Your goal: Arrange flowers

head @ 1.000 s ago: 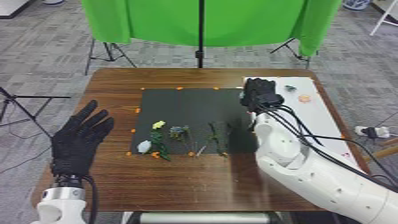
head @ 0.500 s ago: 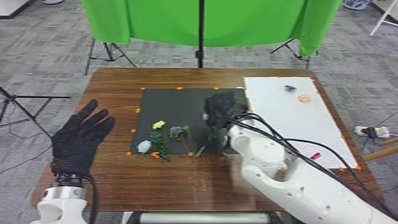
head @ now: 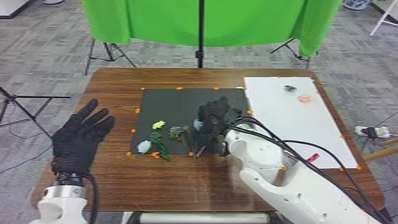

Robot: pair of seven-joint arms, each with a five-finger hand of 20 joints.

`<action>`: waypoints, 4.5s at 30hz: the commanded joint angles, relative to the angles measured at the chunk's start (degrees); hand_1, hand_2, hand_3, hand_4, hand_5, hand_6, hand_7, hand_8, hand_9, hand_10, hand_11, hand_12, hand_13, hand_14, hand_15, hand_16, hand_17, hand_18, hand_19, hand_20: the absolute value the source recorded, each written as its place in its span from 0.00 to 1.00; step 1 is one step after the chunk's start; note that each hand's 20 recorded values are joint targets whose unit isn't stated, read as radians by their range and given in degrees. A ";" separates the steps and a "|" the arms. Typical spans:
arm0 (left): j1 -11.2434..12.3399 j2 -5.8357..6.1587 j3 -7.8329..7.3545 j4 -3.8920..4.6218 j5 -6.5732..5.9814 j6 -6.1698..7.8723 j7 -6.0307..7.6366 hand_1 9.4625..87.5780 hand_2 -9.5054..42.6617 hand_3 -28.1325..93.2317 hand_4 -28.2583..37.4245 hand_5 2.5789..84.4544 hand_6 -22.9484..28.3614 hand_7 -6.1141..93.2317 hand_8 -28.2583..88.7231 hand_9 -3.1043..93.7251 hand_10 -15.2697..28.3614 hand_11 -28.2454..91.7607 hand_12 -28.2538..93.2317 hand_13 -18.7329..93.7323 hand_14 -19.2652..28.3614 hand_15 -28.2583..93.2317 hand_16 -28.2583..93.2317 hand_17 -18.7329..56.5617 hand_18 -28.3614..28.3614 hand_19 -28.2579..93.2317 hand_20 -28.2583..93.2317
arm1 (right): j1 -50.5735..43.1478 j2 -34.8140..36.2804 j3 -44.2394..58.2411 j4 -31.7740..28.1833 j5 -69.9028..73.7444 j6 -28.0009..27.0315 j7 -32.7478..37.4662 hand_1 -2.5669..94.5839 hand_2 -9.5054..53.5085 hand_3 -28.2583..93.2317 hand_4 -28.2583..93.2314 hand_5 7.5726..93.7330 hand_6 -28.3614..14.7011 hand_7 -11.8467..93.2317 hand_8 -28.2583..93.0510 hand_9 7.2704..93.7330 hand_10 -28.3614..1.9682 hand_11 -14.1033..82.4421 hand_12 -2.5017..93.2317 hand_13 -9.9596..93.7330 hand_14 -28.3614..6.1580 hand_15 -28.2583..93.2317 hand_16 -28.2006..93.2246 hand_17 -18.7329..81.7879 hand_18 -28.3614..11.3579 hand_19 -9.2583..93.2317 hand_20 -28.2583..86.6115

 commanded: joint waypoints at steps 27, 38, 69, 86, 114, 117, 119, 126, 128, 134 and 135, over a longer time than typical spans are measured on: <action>0.48 -0.67 0.35 0.21 0.53 0.31 -1.22 0.18 0.30 0.89 0.06 0.46 0.63 0.20 0.16 0.41 0.81 0.45 0.33 0.40 0.99 0.68 0.17 0.16 1.00 0.66 0.45 | 8.03 11.06 2.25 1.96 15.42 11.72 15.60 0.39 0.00 0.85 0.00 0.60 0.74 0.25 0.12 0.66 0.46 0.45 0.18 0.60 0.41 0.89 0.32 0.36 0.14 0.97 0.78; -0.36 -0.66 0.83 0.36 0.67 0.14 -1.34 0.18 0.30 0.89 0.06 0.46 0.63 0.20 0.16 0.41 0.81 0.45 0.33 0.40 0.99 0.68 0.17 0.16 1.00 0.66 0.45 | 22.25 14.93 -9.66 17.45 21.77 14.99 26.70 0.37 0.00 0.87 0.00 0.52 0.71 0.25 0.12 0.54 0.36 0.34 0.16 0.54 0.37 0.84 0.29 0.36 0.13 0.96 0.76; -1.34 1.19 2.69 0.53 -0.23 0.93 1.08 0.18 0.30 0.89 0.06 0.46 0.63 0.20 0.16 0.41 0.81 0.45 0.33 0.40 0.99 0.68 0.17 0.16 1.00 0.66 0.45 | 17.94 10.61 -1.47 28.89 31.59 2.65 35.47 0.37 0.00 0.89 0.00 0.51 0.72 0.26 0.12 0.55 0.36 0.30 0.15 0.54 0.36 0.79 0.26 0.36 0.14 0.96 0.72; -0.76 0.59 2.15 0.29 0.02 0.96 0.53 0.18 0.30 0.89 0.06 0.46 0.63 0.20 0.16 0.41 0.81 0.45 0.33 0.40 0.99 0.68 0.17 0.16 1.00 0.66 0.44 | 15.80 15.48 -6.38 18.74 22.14 26.46 30.84 0.64 0.00 0.79 0.00 0.92 0.70 0.32 0.25 1.00 0.82 0.29 0.37 0.86 0.75 0.76 0.43 0.56 0.17 1.00 0.71; -1.61 -0.04 1.45 0.50 0.89 -0.18 -1.51 0.19 0.31 0.89 0.06 0.46 0.63 0.20 0.16 0.41 0.81 0.45 0.33 0.40 0.99 0.68 0.17 0.16 1.00 0.66 0.44 | 6.50 4.43 -6.45 2.98 17.66 18.04 15.90 0.59 0.00 0.83 0.00 0.88 0.71 0.33 0.24 0.98 0.71 0.36 0.40 0.79 0.61 0.84 0.39 0.49 0.16 1.00 0.72; -1.66 0.02 1.26 0.46 0.98 -0.45 -1.67 0.19 0.31 0.89 0.06 0.46 0.63 0.20 0.16 0.41 0.82 0.45 0.33 0.40 0.99 0.68 0.17 0.16 1.00 0.66 0.44 | 6.18 4.19 -6.34 2.95 16.80 16.54 16.04 0.58 0.00 0.83 0.00 0.87 0.72 0.32 0.23 0.95 0.71 0.40 0.38 0.78 0.60 0.85 0.38 0.48 0.15 1.00 0.73; -1.63 -0.20 1.10 0.40 1.13 -0.67 -2.18 0.19 0.31 0.89 0.06 0.46 0.63 0.20 0.16 0.41 0.82 0.45 0.33 0.40 0.99 0.68 0.17 0.16 1.00 0.66 0.44 | 5.56 4.22 -5.90 2.72 16.76 15.72 15.81 0.57 0.00 0.82 0.00 0.85 0.70 0.30 0.23 0.94 0.70 0.42 0.37 0.77 0.58 0.86 0.38 0.48 0.15 1.00 0.73; -1.72 -0.80 0.91 0.46 1.59 -1.07 -3.21 0.18 0.30 0.89 0.06 0.46 0.64 0.20 0.16 0.41 0.81 0.45 0.33 0.40 0.99 0.68 0.17 0.16 1.00 0.66 0.44 | 3.48 3.44 -3.52 2.03 13.58 11.05 14.45 0.42 0.00 0.88 0.00 0.70 0.69 0.26 0.13 0.81 0.59 0.57 0.24 0.73 0.53 0.88 0.37 0.46 0.13 1.00 0.77; -1.78 -0.69 1.09 0.49 1.55 -1.11 -3.06 0.18 0.30 0.89 0.06 0.46 0.64 0.20 0.16 0.41 0.81 0.45 0.33 0.40 0.99 0.68 0.17 0.16 1.00 0.66 0.44 | 3.66 3.70 -3.92 1.98 13.22 11.12 14.86 0.41 0.00 0.88 0.00 0.67 0.68 0.25 0.13 0.79 0.57 0.59 0.23 0.72 0.52 0.89 0.36 0.45 0.14 1.00 0.78; -1.34 -0.22 1.47 0.26 1.21 -0.73 -2.21 0.19 0.31 0.89 0.06 0.46 0.64 0.20 0.16 0.41 0.81 0.45 0.33 0.40 0.99 0.68 0.17 0.16 1.00 0.66 0.44 | 3.90 4.49 -3.12 1.59 13.17 13.58 15.41 0.39 0.00 0.87 0.00 0.65 0.67 0.25 0.13 0.77 0.55 0.61 0.23 0.71 0.50 0.90 0.36 0.45 0.14 1.00 0.78; -1.45 -0.24 1.49 0.26 1.22 -0.71 -2.28 0.19 0.31 0.89 0.06 0.46 0.64 0.20 0.16 0.41 0.81 0.45 0.33 0.40 0.99 0.68 0.17 0.16 1.00 0.66 0.44 | 4.56 5.12 -3.18 1.88 13.08 15.08 15.76 0.39 0.00 0.87 0.00 0.65 0.67 0.25 0.13 0.77 0.55 0.61 0.23 0.71 0.50 0.90 0.36 0.45 0.14 1.00 0.78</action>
